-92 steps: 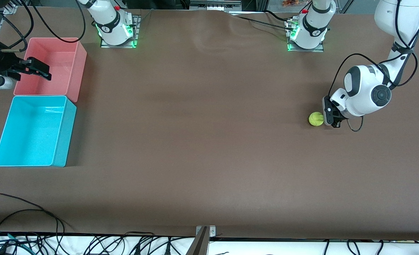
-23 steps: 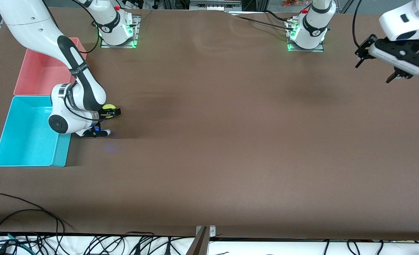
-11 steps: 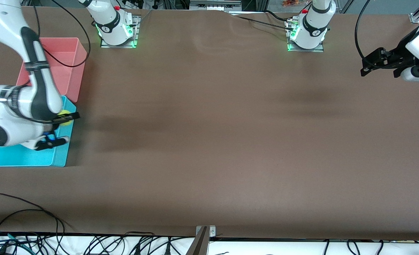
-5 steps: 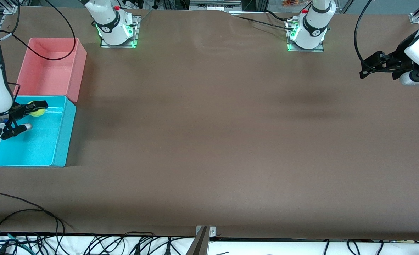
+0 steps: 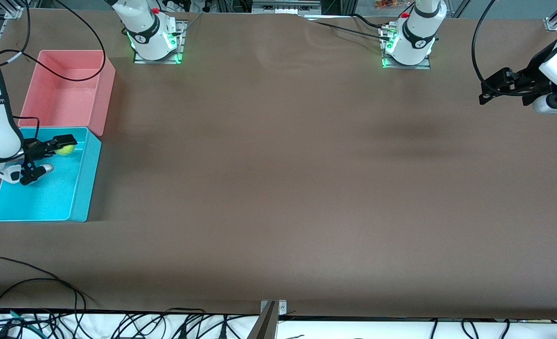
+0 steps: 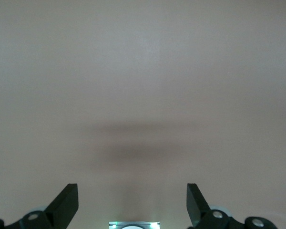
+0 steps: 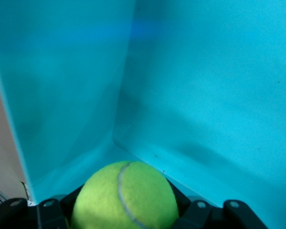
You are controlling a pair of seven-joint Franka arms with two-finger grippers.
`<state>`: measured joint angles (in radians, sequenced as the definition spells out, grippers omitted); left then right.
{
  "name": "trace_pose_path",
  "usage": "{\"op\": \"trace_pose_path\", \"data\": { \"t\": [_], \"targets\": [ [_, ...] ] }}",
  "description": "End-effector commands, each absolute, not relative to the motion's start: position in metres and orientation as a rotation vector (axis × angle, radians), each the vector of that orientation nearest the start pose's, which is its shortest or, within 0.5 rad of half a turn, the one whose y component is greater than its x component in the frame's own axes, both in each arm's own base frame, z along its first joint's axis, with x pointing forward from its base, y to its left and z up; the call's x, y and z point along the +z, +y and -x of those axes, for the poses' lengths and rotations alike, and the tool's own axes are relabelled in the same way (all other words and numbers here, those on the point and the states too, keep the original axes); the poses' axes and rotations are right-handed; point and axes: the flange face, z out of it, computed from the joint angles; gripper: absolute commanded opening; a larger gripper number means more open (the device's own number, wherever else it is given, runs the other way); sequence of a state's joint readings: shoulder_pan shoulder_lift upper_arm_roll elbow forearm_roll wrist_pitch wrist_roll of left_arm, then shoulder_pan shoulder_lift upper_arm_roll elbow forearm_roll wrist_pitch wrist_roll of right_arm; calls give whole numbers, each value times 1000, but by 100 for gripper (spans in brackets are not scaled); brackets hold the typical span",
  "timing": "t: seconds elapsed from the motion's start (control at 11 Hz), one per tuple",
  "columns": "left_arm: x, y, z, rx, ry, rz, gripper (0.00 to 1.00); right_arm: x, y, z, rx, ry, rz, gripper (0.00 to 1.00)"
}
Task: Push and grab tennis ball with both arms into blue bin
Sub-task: 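Open the right gripper to release the ball in the bin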
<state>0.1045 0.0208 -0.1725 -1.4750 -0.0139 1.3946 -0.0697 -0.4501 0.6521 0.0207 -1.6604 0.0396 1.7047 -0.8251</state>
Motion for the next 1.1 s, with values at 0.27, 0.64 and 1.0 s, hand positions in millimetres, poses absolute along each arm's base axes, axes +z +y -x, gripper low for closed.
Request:
{"op": "trace_pose_path", "data": {
  "t": [0.27,0.64,1.0],
  "targets": [
    [650,-46,-543,166,12,3166,100,193,-249,-557,589,-472,2589,100],
    [653,-54,-538,159,36,3150,100,223,-245,-567,578,-483,2615,100],
    [649,-46,-535,164,10,3151,100,318,-228,-582,604,-477,2738,100]
  ]
}}
